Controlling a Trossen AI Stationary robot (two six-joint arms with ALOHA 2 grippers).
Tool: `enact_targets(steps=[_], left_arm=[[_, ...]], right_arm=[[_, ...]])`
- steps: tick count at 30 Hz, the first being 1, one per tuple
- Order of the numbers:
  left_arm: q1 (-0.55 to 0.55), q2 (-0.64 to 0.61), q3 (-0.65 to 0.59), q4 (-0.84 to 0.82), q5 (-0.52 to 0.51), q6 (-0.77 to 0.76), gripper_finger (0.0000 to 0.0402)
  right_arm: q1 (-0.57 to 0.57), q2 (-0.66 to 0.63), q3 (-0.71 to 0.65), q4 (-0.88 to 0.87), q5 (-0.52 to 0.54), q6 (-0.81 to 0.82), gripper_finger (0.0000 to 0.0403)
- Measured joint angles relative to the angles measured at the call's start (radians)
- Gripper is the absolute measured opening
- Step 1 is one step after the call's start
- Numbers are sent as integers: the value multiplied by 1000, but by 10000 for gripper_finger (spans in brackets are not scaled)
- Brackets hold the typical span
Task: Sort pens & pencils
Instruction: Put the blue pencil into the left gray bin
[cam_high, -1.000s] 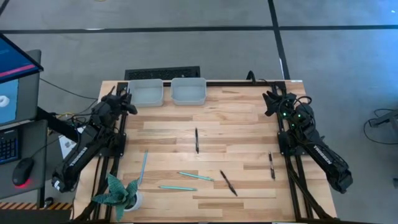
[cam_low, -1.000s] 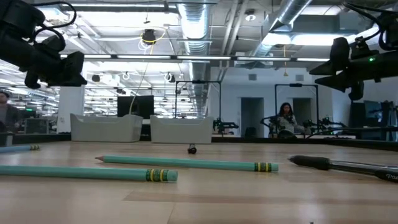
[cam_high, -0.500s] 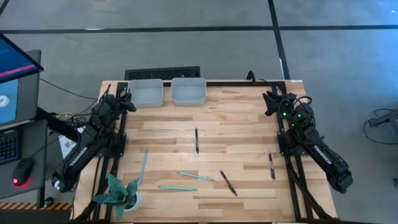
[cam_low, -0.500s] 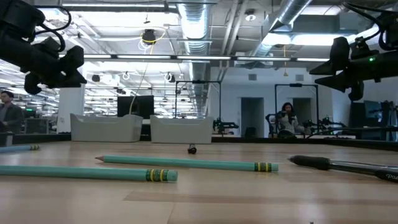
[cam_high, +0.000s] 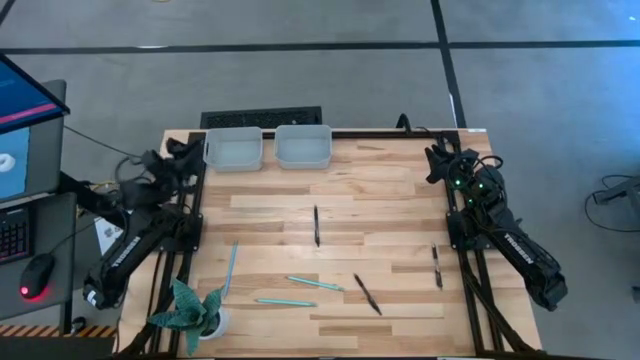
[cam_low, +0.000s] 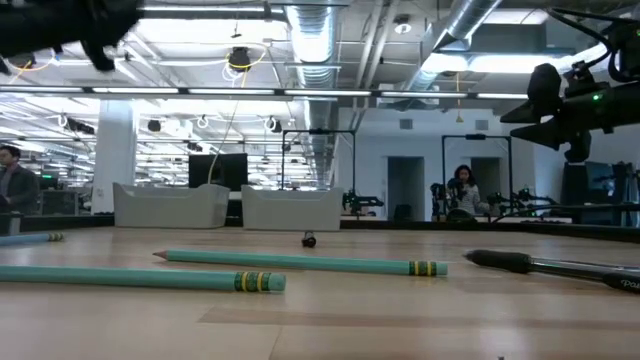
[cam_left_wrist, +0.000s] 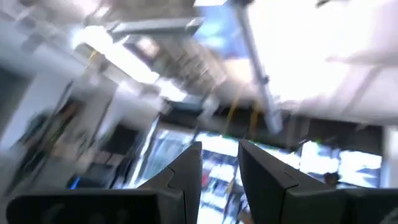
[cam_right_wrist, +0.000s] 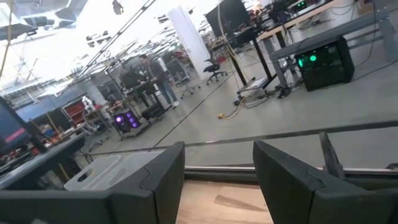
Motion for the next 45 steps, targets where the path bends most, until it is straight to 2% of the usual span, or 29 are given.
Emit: enact_targets(steps=[4,13,17,22,26,29,34,37,41,45], left_arm=[[0,0,1,91,4,3,94],[1,0,1,74,15,27,101],[1,0,1,24,51,21,138],[1,0,1,-108,27,6,203],[1,1,10,-203,38,-21,229],[1,2,72,-342,89,36,236],[0,57,230,-588,74,138,236],[0,133,339,-708,66,149,236],[0,257,478,-780,85,157,236],[0,389,614,-850,129,263,236]], right_arm=[[0,0,0,0,0,0,212],[0,0,0,-1,0,0,212],[0,0,0,-1,0,0,212],[0,0,0,-1,0,0,212],[0,0,0,0,0,0,212],[0,0,0,0,5,0,212],[0,0,0,0,65,0,212],[0,0,0,1,82,0,212],[0,0,0,1,82,0,212],[0,0,0,1,82,0,212]])
